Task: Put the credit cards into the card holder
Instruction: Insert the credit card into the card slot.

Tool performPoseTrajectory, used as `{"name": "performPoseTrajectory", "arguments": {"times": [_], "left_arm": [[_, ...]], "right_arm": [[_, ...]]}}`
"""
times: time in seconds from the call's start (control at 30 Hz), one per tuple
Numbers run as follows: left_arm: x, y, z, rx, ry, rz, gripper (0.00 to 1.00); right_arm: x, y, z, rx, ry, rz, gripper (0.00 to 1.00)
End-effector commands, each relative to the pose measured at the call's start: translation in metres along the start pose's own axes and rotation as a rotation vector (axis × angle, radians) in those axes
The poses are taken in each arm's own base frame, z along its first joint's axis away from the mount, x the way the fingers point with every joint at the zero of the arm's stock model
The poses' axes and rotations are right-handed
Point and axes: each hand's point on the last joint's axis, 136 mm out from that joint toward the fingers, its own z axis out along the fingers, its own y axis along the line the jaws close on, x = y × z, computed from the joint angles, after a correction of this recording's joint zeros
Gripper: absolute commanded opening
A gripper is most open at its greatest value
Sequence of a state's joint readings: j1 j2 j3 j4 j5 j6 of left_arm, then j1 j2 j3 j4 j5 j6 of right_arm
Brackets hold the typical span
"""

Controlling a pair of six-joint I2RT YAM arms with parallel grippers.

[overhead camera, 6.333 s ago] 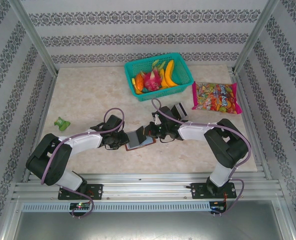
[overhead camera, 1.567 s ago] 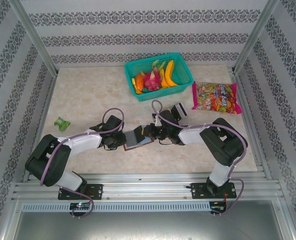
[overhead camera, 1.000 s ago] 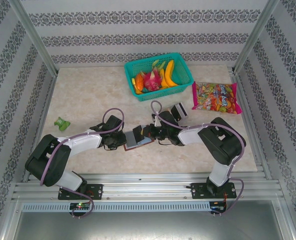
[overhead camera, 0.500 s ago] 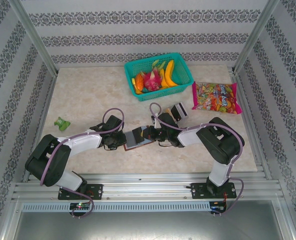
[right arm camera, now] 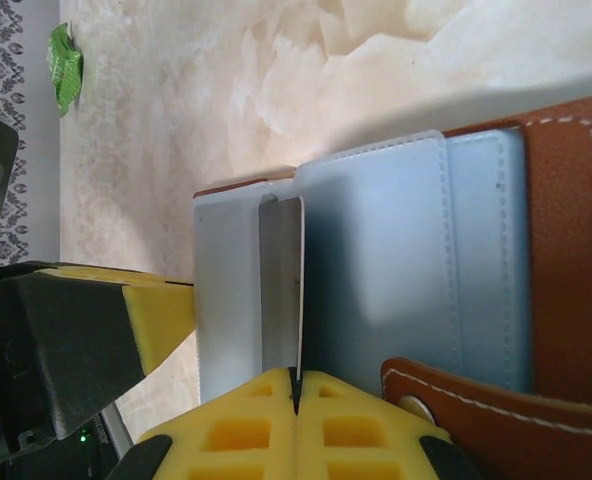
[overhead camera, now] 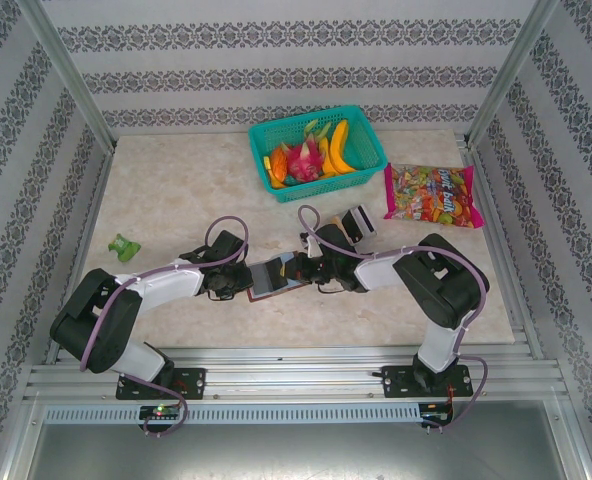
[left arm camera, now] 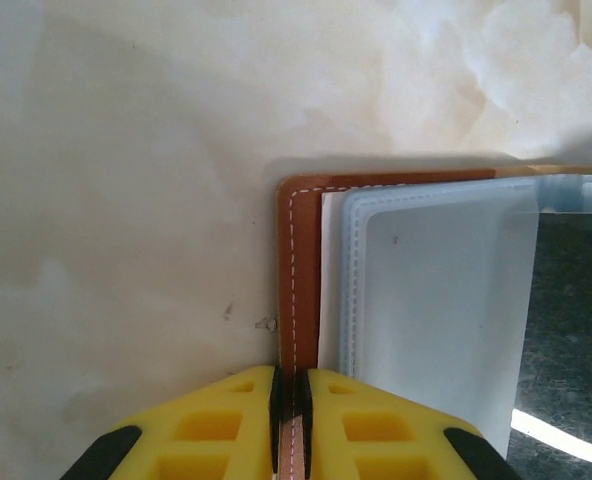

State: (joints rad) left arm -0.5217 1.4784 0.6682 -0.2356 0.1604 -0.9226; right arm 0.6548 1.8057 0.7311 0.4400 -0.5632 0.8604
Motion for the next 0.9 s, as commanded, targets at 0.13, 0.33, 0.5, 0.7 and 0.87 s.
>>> {"name": "performPoseTrajectory", "arguments": {"times": [0.13,0.33,0.5,0.7,0.87], "left_arm": [[0.001,-0.001,0.001,0.005,0.009,0.009,0.17],[0.000,-0.002,0.001,0.007,0.007,0.011,0.17],[-0.001,-0.003,0.001,0.009,0.008,0.013,0.17],[-0.001,-0.002,0.000,0.005,0.005,0.015,0.17],[0.000,-0.002,0.000,0.010,0.004,0.014,0.17]], "right_arm": [[0.013,0.004,0.019,0.014,0.078,0.010,0.00],[0.014,0.012,0.032,0.017,0.088,0.008,0.00],[0.016,0.018,0.037,0.014,0.119,-0.005,0.03],[0.009,0.012,0.021,0.100,0.104,-0.031,0.17],[0.003,0.009,0.016,0.140,0.110,-0.055,0.17]]}}
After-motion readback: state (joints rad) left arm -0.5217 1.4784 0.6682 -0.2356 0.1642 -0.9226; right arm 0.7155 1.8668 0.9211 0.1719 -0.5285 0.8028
